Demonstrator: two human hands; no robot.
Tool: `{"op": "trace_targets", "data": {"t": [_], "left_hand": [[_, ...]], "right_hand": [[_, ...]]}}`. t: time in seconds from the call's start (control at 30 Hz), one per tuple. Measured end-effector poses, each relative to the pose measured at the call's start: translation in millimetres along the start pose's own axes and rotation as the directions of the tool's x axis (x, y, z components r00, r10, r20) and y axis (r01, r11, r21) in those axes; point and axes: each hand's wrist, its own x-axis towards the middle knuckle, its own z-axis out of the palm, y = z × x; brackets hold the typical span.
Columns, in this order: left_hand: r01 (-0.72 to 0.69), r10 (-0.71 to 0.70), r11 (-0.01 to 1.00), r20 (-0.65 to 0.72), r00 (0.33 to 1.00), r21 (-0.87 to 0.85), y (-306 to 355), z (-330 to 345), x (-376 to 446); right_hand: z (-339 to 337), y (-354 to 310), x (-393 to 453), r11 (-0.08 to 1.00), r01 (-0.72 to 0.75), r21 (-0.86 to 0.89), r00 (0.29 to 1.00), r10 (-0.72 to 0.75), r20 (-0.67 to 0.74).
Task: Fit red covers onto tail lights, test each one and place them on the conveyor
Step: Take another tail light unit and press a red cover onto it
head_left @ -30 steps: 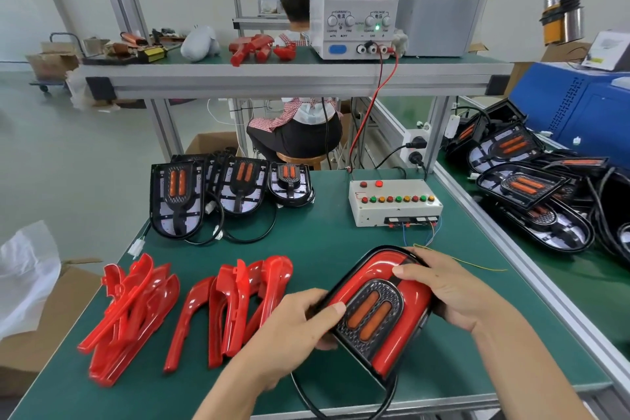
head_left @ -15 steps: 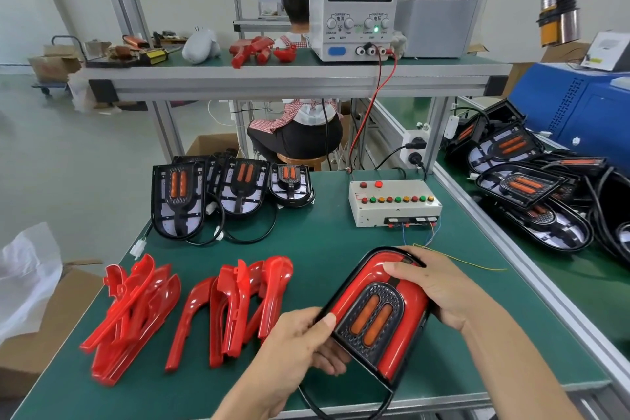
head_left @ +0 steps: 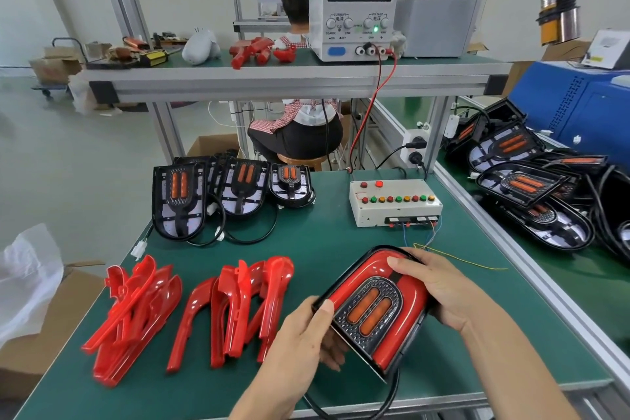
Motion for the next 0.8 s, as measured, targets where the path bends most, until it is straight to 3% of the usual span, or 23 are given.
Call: {"op": "trace_targets", "data": {"t": [0.23, 0.47, 0.6, 0.67, 0.73, 0.8], "left_hand": [[-0.01, 0.007, 0.999, -0.059, 0.998, -0.046, -6.5, 4.7, -1.3], [-0.04, 0.039, 0.999, -0.058, 0.998, -0.025, -8.4, 5.1, -1.8], [-0.035, 0.003, 0.982, -0.169, 0.986, -0.185, -6.9, 8.4, 1.0], [-0.046, -0.036, 0.94, -0.235, 0.971, -0.337, -3.7, 8.7, 1.9], [-0.076, -0.043, 0.906, -0.27, 0.962, -0.417, 0.5, 6.1, 1.8], [-0.113, -0.027, 0.885, -0.294, 0.956, -0.452, 4.0, 3.7, 0.6]], "right_hand": [[3.4, -2.9, -1.4, 1.0, -0.011, -0.024, 0.999, 0.01, -0.037], [10.4, -7.8, 1.1, 0.996, -0.039, -0.074, 0.985, 0.026, -0.169], [12.5, -13.1, -0.7, 0.99, -0.069, 0.121, 0.983, 0.088, -0.16], [8.2, -15.1, -3.9, 0.985, 0.024, 0.173, 0.977, 0.014, -0.215], [-0.8, -9.0, -10.1, 0.99, 0.14, -0.013, 0.915, -0.134, -0.38], [-7.6, 3.6, -17.0, 0.905, 0.112, -0.411, 0.833, -0.311, -0.457]]}}
